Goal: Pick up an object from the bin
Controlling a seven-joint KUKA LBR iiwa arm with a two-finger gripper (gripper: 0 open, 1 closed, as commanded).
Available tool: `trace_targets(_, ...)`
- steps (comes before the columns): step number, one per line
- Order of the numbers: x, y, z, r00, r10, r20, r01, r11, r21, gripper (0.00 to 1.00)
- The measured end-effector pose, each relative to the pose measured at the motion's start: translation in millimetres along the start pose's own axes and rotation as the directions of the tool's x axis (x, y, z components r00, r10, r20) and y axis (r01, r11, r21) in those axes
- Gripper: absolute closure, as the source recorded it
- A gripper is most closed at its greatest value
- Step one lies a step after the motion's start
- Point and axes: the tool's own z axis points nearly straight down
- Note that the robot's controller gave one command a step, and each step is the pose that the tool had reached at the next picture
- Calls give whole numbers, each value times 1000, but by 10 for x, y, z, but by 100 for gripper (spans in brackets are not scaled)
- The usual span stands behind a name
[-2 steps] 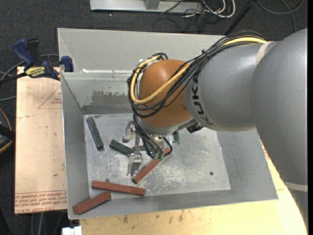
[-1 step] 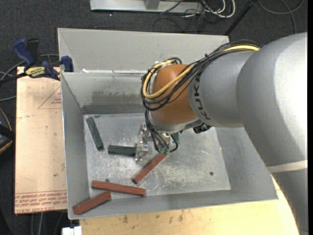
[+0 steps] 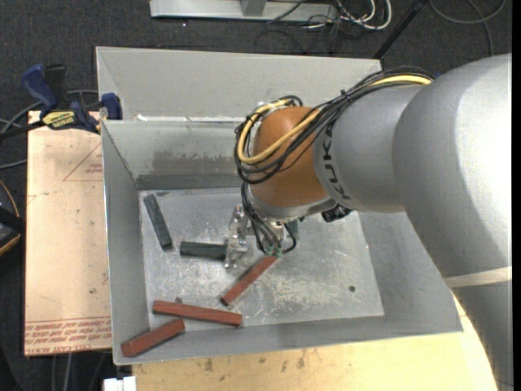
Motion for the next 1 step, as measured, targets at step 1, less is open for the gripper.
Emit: trace_targets(1,87,-34,-423,1000,12,-16,-12,1000,8,100)
